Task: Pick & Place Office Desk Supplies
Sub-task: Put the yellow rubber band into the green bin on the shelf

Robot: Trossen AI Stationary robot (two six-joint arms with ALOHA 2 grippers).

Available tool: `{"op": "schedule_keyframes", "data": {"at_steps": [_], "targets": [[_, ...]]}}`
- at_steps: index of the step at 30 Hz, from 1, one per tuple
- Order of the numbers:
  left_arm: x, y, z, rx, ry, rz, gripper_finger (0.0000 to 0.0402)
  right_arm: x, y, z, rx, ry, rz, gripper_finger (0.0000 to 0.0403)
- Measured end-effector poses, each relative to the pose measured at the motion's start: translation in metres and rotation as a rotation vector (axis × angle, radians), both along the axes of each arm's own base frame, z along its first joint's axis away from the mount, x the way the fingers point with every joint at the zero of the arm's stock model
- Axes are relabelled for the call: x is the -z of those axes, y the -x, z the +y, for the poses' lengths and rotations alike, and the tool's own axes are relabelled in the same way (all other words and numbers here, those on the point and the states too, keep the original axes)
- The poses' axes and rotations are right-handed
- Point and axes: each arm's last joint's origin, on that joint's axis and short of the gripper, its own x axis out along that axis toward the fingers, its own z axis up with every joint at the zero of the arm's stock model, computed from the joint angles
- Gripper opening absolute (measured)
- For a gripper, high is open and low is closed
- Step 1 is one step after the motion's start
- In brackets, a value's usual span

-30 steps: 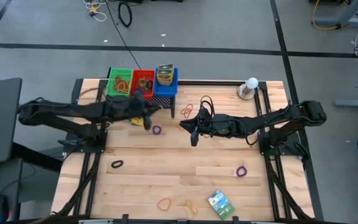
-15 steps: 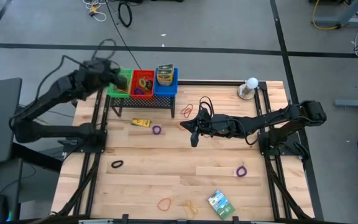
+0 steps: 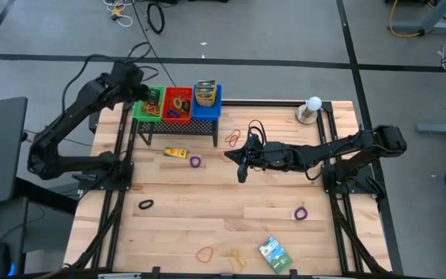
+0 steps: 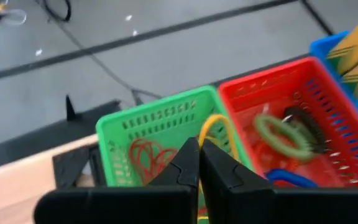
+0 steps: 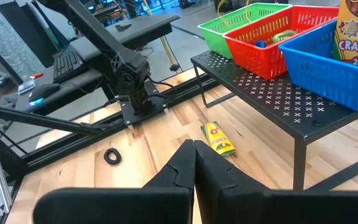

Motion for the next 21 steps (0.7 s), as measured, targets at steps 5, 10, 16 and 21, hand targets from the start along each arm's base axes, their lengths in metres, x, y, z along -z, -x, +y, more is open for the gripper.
{"op": "schedule_keyframes", "data": {"at_steps": [5,10,16,21], "targets": [[0.011,0.003,0.009,-0.081,0.084,0.039,0.0017,0.000,0.000,0.000,0.000,0.000,0.000,0.0002],[0.016,0.006,0.006,-0.073,0.151,0.071,0.0064,0.000,0.000,0.000,0.000,0.000,0.000,0.0005],[0.005,0.009,-0.004,-0.040,0.266,0.020,0.0129,0.000,0.000,0.000,0.001,0.000,0.000,0.0005],[-0.005,0.008,-0.007,-0.003,0.381,-0.029,0.0171,0.000,0.000,-0.001,-0.004,0.006,0.003,0.0006]]}}
